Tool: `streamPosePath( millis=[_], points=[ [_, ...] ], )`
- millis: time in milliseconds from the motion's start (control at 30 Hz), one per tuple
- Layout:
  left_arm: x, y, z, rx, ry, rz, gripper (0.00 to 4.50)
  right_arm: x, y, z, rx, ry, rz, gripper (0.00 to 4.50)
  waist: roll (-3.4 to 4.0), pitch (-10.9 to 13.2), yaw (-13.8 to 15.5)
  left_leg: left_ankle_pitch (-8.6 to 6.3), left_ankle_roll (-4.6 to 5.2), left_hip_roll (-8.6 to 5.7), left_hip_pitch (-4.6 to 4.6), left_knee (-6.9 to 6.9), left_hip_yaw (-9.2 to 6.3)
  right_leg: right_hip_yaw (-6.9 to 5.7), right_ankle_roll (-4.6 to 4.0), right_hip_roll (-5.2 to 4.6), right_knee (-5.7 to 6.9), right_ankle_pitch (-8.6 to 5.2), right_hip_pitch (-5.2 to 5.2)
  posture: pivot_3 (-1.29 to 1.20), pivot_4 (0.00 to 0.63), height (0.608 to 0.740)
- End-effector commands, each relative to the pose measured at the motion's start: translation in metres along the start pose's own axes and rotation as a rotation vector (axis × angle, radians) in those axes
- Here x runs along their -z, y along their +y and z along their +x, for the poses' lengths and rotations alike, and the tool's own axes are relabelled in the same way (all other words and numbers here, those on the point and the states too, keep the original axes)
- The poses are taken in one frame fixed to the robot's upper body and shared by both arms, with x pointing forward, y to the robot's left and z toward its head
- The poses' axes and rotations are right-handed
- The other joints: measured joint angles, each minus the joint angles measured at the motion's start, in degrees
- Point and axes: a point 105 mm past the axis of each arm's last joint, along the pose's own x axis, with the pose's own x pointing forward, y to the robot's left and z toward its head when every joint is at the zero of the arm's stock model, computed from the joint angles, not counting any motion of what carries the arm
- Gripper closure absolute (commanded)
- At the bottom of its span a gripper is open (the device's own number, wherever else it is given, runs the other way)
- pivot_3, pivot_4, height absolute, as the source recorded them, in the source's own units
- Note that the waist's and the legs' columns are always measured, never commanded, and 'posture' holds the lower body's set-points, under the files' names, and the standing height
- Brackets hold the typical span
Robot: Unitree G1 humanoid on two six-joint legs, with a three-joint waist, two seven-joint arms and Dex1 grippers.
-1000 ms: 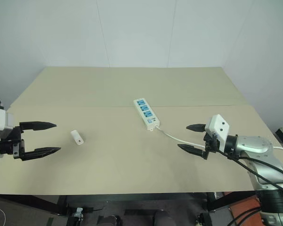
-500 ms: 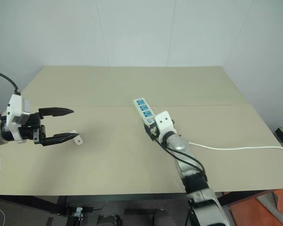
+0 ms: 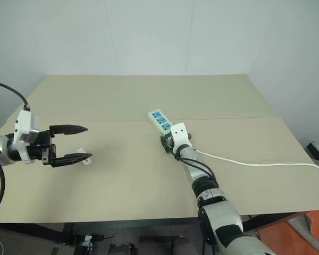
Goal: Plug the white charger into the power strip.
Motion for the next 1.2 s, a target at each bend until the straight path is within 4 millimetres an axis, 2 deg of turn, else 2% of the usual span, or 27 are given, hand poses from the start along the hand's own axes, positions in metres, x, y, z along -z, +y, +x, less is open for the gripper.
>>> streamPosePath(
  millis=[33, 133, 233, 300, 367, 467, 533, 667, 767, 900, 967, 1100, 1200],
  points=[
    [-0.009, 0.004, -0.008, -0.022, 0.001, 0.053, 0.00, -0.008, 0.004, 0.003, -0.026, -0.035, 0.008, 1.06, 0.00, 0.0, -0.4, 0.00, 0.00, 0.00, 0.00, 0.00, 0.00, 0.00, 0.05, 0.00, 0.02, -0.03, 0.00, 0.00, 0.150, 0.740],
    [-0.009, 0.004, -0.009, -0.021, 0.009, 0.058, 0.00, -0.015, 0.001, 0.002, -0.030, -0.063, 0.001, 1.06, 0.00, 0.0, -0.7, 0.00, 0.00, 0.00, 0.02, 0.00, -0.02, 0.01, 0.13, 0.01, 0.05, -0.08, 0.00, 0.00, 0.150, 0.740],
    [-0.009, 0.005, -0.011, -0.019, 0.025, 0.064, 0.00, -0.034, 0.000, -0.006, -0.088, -0.176, 0.015, 1.06, 0.01, 0.0, -0.6, 0.00, 0.00, 0.00, -0.01, 0.00, -0.02, 0.01, 0.13, 0.01, 0.03, -0.08, -0.03, 0.00, 0.150, 0.740],
    [-0.009, 0.007, -0.014, -0.020, 0.050, 0.074, 0.00, -0.050, 0.006, -0.021, -0.200, -0.287, -0.001, 1.06, 0.02, 0.0, -0.6, 0.00, 0.00, 0.00, -0.06, -0.02, -0.02, 0.00, 0.12, 0.00, 0.00, -0.07, -0.05, 0.00, 0.150, 0.740],
    [-0.008, 0.011, -0.019, -0.020, 0.078, 0.087, 0.00, -0.057, 0.015, -0.042, -0.339, -0.352, -0.039, 1.06, 0.04, 0.0, -0.5, 0.00, 0.00, -0.01, -0.17, -0.07, -0.02, 0.00, 0.13, 0.00, -0.05, -0.08, -0.12, 0.00, 0.150, 0.740],
    [-0.008, 0.021, -0.027, -0.004, 0.147, 0.126, 0.00, -0.049, 0.031, -0.080, -0.618, -0.355, -0.142, 1.06, 0.05, 0.0, -0.2, -0.01, 0.01, -0.02, -0.24, -0.09, -0.03, -0.04, 0.17, -0.02, -0.10, -0.10, -0.17, 0.00, 0.150, 0.740],
    [-0.010, 0.027, -0.028, 0.025, 0.185, 0.159, 0.00, -0.039, 0.037, -0.098, -0.775, -0.321, -0.203, 1.06, 0.05, 0.0, 0.0, -0.01, 0.01, 0.00, -0.24, -0.07, -0.04, -0.10, 0.29, -0.01, -0.11, -0.17, -0.16, 0.00, 0.150, 0.740],
    [-0.013, 0.036, -0.024, 0.084, 0.233, 0.219, 0.00, -0.030, 0.046, -0.115, -0.949, -0.320, -0.251, 1.06, 0.05, 0.0, 0.1, 0.00, 0.01, 0.00, 0.00, -0.02, 0.01, -0.02, 0.31, 0.03, -0.03, -0.19, -0.02, 0.00, 0.150, 0.740],
    [-0.004, 0.037, -0.020, 0.195, 0.379, 0.319, 0.00, -0.015, 0.056, -0.120, -1.068, -0.264, -0.271, 1.06, 0.04, 0.0, 0.0, 0.00, 0.01, 0.03, 0.06, 0.07, 0.00, 0.00, 0.31, 0.10, 0.11, -0.19, 0.00, 0.00, 0.150, 0.740],
    [0.006, 0.040, -0.016, 0.321, 0.544, 0.467, 0.00, -0.005, 0.061, -0.112, -1.080, -0.241, -0.274, 1.06, 0.03, 0.0, -0.2, 0.00, 0.01, 0.03, 0.03, 0.08, 0.02, 0.08, 0.30, 0.12, 0.11, -0.19, -0.02, 0.00, 0.150, 0.740],
    [0.011, 0.041, -0.007, 0.417, 0.624, 0.576, 0.00, 0.001, 0.065, -0.111, -1.115, -0.218, -0.258, 1.06, 0.02, 0.1, 0.0, 0.00, 0.01, 0.02, -0.04, 0.12, 0.01, 0.09, 0.29, 0.11, 0.08, -0.19, -0.04, 0.00, 0.150, 0.740],
    [0.025, 0.044, 0.000, 0.568, 0.764, 0.663, 0.00, 0.009, 0.069, -0.109, -1.175, -0.175, -0.252, 1.06, 0.03, 0.1, 0.3, 0.00, 0.02, 0.01, -0.08, 0.14, 0.00, 0.06, 0.30, 0.11, 0.05, -0.19, -0.04, 0.00, 0.150, 0.740],
    [0.038, 0.055, -0.001, 0.684, 0.972, 0.727, 0.00, 0.010, 0.070, -0.108, -1.186, -0.162, -0.235, 1.06, 0.03, 0.1, 0.8, -0.01, 0.02, 0.00, -0.07, 0.16, -0.01, 0.06, 0.32, 0.12, 0.10, -0.20, -0.05, 0.00, 0.150, 0.740]
  ],
)
